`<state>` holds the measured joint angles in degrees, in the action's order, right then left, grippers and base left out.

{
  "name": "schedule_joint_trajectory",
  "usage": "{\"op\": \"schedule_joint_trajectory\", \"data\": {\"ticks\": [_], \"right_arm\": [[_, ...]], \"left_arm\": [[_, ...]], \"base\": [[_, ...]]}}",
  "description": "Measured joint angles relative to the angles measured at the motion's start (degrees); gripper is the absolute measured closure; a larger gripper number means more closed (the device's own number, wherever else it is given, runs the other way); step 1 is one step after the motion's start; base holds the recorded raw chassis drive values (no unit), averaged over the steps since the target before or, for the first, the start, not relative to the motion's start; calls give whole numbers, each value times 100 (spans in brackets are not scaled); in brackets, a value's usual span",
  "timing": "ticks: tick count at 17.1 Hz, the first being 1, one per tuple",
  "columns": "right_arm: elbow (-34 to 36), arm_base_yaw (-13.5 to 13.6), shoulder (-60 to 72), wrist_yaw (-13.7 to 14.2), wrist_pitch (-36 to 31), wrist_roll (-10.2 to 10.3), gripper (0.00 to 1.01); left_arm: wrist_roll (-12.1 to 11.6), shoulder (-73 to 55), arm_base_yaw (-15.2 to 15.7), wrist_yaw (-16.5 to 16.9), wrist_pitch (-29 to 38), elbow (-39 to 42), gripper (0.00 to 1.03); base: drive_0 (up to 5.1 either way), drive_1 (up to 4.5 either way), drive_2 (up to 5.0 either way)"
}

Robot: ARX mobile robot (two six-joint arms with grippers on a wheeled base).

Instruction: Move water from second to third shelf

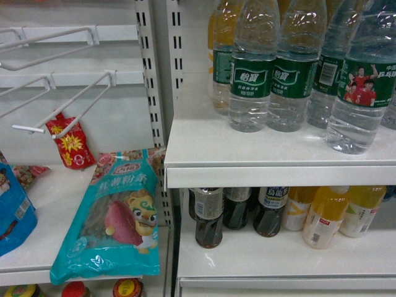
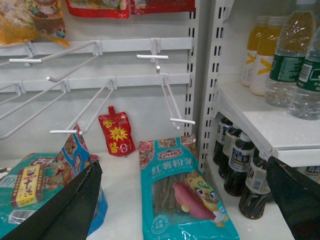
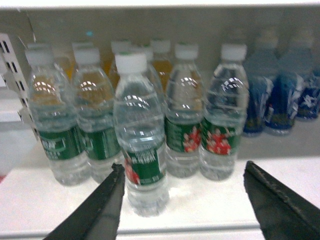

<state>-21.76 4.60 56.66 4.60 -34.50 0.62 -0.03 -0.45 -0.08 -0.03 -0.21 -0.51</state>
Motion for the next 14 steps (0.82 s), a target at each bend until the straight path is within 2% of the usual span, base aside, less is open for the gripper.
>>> {"op": "schedule_joint_trajectory", "data": {"ticks": [1, 2, 5, 7, 14], "right_arm": [[358, -271, -446, -291, 210, -17, 41], [780, -505, -1097, -372, 605, -24, 56], [1178, -461, -2354, -466, 1309, -28, 84], [1351, -461, -2911, -461, 1449, -59, 100], [1707, -461, -3425, -461, 1700, -48, 99]], "left_arm": [[0, 0, 0, 0, 0, 0, 5], [0, 0, 0, 0, 0, 0, 5], [0, 0, 0, 0, 0, 0, 5], [0, 0, 0, 0, 0, 0, 5], [0, 0, 0, 0, 0, 0, 5]], "base": [[0, 0, 0], [0, 0, 0], [0, 0, 0], [0, 0, 0], [0, 0, 0]]}}
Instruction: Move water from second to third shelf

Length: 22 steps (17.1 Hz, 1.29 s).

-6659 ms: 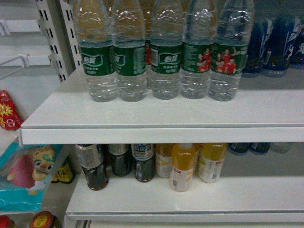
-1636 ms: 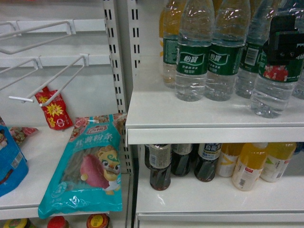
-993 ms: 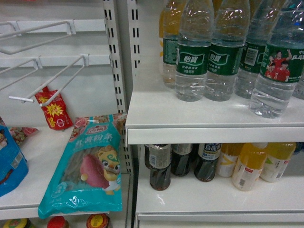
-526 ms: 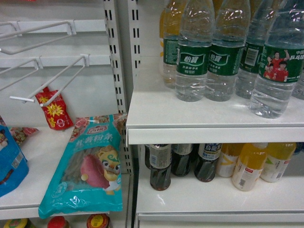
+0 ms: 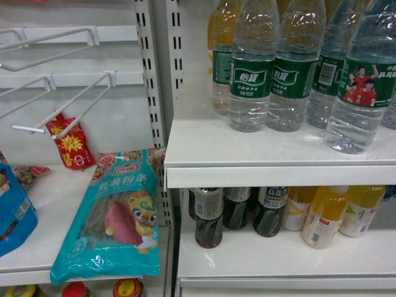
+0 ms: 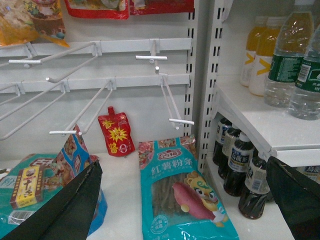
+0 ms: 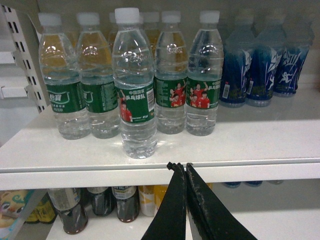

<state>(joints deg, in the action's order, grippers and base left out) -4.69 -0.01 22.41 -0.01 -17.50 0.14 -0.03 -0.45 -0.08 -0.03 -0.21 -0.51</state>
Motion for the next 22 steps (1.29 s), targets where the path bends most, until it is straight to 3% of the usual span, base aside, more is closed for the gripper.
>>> {"op": "schedule_joint_trajectory", "data": {"ticks": [10, 12, 19, 20, 22], "right_arm": [[400, 0, -1222, -2, 723, -2, 99], [396, 0, -2120, 0, 1797, -2, 99], [396, 0, -2218, 0, 1770, -2, 99], [396, 0, -2218, 0, 1770, -4, 94], [396, 0, -2216, 0, 1770, -4, 72]], "left_arm": [[0, 0, 0, 2, 0, 0, 5], [0, 0, 0, -7, 0, 0, 5], [0, 0, 0, 2, 2, 0, 5], [0, 0, 0, 2, 2, 0, 5], [2, 0, 0, 2, 2, 0, 5]], "base": [[0, 0, 0], [0, 0, 0], [0, 0, 0], [0, 0, 0], [0, 0, 0]]}}
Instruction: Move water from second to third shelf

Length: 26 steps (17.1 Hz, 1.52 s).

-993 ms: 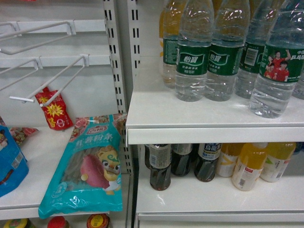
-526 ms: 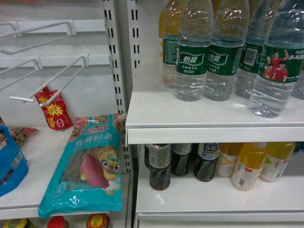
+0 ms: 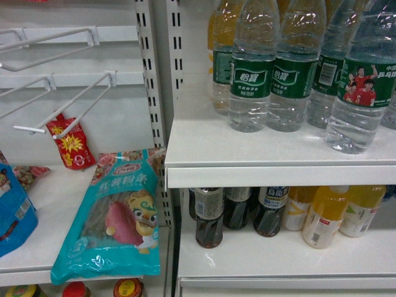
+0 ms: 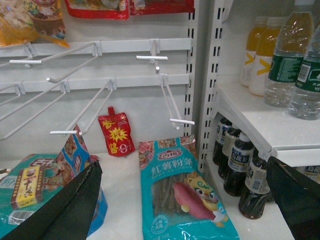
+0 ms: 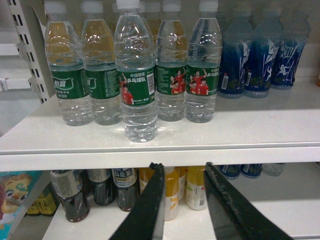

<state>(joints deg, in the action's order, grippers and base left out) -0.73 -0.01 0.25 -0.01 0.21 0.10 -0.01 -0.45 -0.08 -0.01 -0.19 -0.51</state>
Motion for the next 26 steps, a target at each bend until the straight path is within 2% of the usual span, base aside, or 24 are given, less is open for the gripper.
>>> {"op": "schedule_joint_trajectory", "data": {"ticks": [2, 6, 7, 26], "right_arm": [[0, 0, -2, 0, 0, 0, 54], [0, 0, -2, 0, 0, 0, 6], [0, 0, -2, 0, 0, 2, 2], [0, 0, 0, -2, -4, -2, 3]], "left_arm": [[-2, 0, 0, -2, 0, 0, 5], [-2, 0, 0, 0, 0, 0, 5], [-2, 0, 0, 0, 0, 0, 5], [-2, 0, 0, 0, 2, 0, 5]], "base": [[0, 0, 0], [0, 0, 0], [0, 0, 0], [0, 0, 0]]}}
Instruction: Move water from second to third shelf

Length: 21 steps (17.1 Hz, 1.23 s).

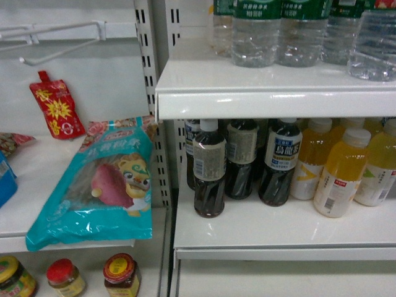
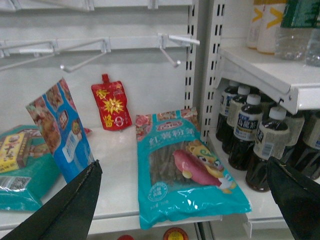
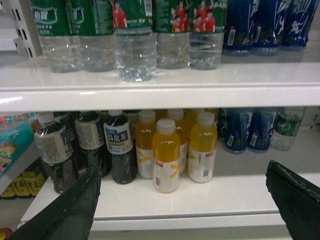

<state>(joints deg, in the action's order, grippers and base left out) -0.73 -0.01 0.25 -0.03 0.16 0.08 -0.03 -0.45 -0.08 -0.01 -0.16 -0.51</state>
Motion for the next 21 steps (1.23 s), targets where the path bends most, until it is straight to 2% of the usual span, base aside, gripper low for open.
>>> {"op": "schedule_joint_trajectory", "data": {"ticks": [21], "right_arm": [[0, 0, 0, 0, 15, -13, 3]], "left_arm": [[0, 0, 0, 0, -15, 0, 5]], "base": [[0, 0, 0]]}}
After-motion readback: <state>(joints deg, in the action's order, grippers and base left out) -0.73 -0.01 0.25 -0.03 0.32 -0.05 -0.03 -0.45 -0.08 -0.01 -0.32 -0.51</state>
